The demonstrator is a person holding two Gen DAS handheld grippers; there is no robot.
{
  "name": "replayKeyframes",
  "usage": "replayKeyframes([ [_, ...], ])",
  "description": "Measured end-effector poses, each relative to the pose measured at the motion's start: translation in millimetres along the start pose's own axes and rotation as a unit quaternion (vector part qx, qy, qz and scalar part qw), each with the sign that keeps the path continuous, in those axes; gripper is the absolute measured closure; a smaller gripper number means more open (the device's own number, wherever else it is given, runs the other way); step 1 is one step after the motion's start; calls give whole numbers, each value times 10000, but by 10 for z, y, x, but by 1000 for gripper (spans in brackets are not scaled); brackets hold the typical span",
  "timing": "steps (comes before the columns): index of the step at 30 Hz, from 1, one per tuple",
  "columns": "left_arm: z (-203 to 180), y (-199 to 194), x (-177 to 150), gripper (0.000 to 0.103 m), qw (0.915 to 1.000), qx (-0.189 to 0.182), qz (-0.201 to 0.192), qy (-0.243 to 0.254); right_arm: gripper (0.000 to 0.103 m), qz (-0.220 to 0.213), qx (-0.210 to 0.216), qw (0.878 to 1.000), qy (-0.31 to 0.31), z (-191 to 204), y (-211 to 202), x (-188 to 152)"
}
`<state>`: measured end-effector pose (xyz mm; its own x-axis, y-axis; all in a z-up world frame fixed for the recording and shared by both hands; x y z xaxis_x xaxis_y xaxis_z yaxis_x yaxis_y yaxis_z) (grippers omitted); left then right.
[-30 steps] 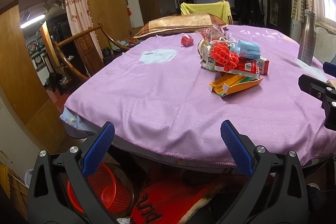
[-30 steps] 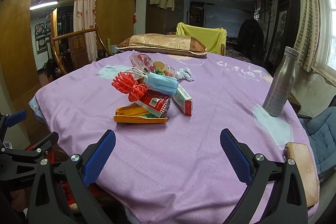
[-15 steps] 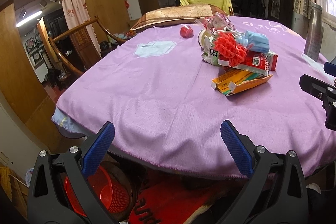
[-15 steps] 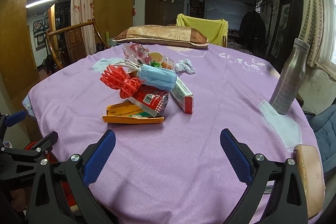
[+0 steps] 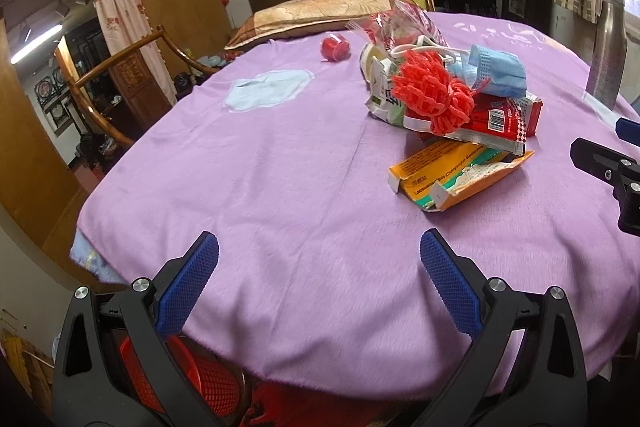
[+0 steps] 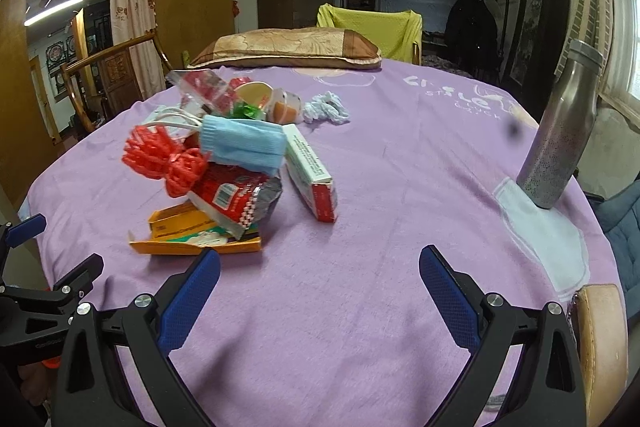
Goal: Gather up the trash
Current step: 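Reach the left tool to the red mesh net and close on it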
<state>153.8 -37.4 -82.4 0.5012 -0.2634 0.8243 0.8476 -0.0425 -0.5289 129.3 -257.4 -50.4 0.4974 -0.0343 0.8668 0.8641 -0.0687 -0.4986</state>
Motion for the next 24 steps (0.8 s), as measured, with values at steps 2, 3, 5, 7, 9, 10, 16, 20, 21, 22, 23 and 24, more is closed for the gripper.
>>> replayKeyframes([
  [2, -55, 59, 28, 7, 10000, -56, 37, 30, 6, 48, -26, 10000, 36, -62, 57, 14],
  [3, -75, 80, 39, 7, 9999, -76, 49, 47, 6, 74, -37, 10000, 45, -87, 79, 16],
  [5, -137, 130, 75, 7, 9998, -148, 76, 95, 6, 165, -64, 9998, 76, -157, 150, 34],
  [7, -195, 166, 128, 7, 9995, -262, 105, 123, 6, 290, -66, 9995, 137, -229, 227, 54],
  [9, -263, 194, 201, 7, 9988, -455, 122, 144, 6, 406, -117, 9990, 175, -301, 304, 59],
  [10, -303, 204, 232, 7, 9984, -537, 129, 152, 6, 464, -172, 9986, 183, -335, 344, 53],
  [16, -677, 268, 341, 7, 9918, -1230, 226, 280, 6, 803, -171, 9956, 461, -522, 540, -20],
  [20, -884, 388, 383, 7, 9879, -1471, 334, 364, 6, 880, -105, 9931, 770, -610, 569, -49],
  [21, -923, 426, 393, 7, 9874, -1495, 350, 391, 5, 894, -89, 9923, 856, -627, 581, -54],
  [22, -946, 470, 399, 7, 9871, -1499, 377, 417, 5, 906, -62, 9913, 948, -645, 593, -57],
  [23, -953, 524, 396, 7, 9875, -1448, 429, 444, 5, 910, -59, 9907, 1009, -654, 592, -63],
  [24, -922, 572, 398, 7, 9887, -1357, 468, 439, 5, 903, -84, 9901, 1073, -673, 596, -66],
])
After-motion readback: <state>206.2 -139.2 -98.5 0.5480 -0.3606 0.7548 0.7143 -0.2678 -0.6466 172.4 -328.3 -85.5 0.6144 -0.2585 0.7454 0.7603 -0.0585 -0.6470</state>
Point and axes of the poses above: each gripper's, at about its wrist camera, not at the fingertips, and y roughly the way its jaws point, z to its left, x to its top, the point moved 5 cm from there along y, roughly the way its jaws point, and after that the axes turned 9 degrees about -z, right-handed, at the moved point
